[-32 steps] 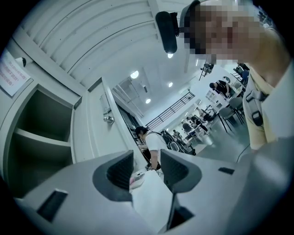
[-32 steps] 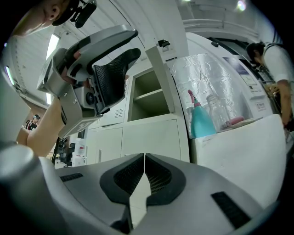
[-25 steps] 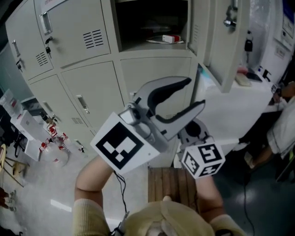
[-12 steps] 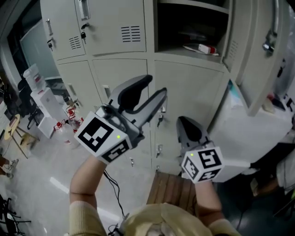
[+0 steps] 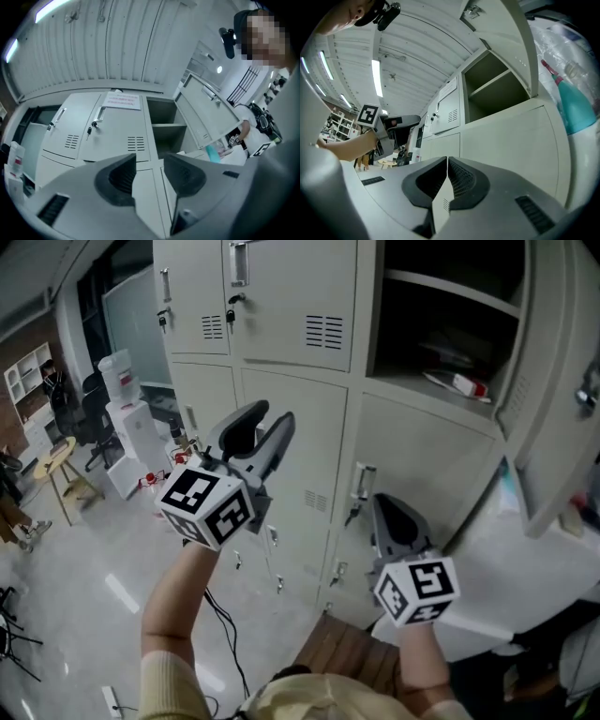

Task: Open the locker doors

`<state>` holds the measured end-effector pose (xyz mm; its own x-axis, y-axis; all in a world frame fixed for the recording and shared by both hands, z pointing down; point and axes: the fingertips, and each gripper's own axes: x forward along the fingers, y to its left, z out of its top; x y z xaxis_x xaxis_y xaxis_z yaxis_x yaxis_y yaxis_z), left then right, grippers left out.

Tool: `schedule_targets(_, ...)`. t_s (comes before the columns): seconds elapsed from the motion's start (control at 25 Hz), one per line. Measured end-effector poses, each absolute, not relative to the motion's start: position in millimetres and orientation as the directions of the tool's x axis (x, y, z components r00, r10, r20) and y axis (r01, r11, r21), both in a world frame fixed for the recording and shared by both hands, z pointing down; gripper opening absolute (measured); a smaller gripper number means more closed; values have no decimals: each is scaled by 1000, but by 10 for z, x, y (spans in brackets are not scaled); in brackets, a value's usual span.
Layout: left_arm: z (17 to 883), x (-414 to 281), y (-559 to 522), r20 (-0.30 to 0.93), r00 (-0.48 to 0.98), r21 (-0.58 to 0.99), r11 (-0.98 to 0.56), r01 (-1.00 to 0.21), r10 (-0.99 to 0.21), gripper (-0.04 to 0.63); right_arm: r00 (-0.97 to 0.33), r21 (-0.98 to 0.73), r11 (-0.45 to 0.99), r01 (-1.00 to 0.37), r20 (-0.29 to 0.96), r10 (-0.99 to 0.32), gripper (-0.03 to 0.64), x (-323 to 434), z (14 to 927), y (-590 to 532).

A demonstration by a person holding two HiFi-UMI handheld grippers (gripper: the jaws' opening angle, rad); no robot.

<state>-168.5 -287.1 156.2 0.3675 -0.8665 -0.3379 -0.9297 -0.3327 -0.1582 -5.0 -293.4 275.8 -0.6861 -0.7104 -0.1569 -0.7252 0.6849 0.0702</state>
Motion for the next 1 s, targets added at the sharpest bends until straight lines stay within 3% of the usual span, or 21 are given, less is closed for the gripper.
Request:
schedule_targets(0.52,1549,-2579,-3072,-297,178,-171,-131,-977,-938,167,-769,128,760,-637,-176,-615,3,-832,2452,-3116)
schedule_targets(1.0,1427,-3234,-3643,-281,189,-57,-180,-982,-941,169,-756,188,733,-653,-204,-621,3,-1446,2024,-3468)
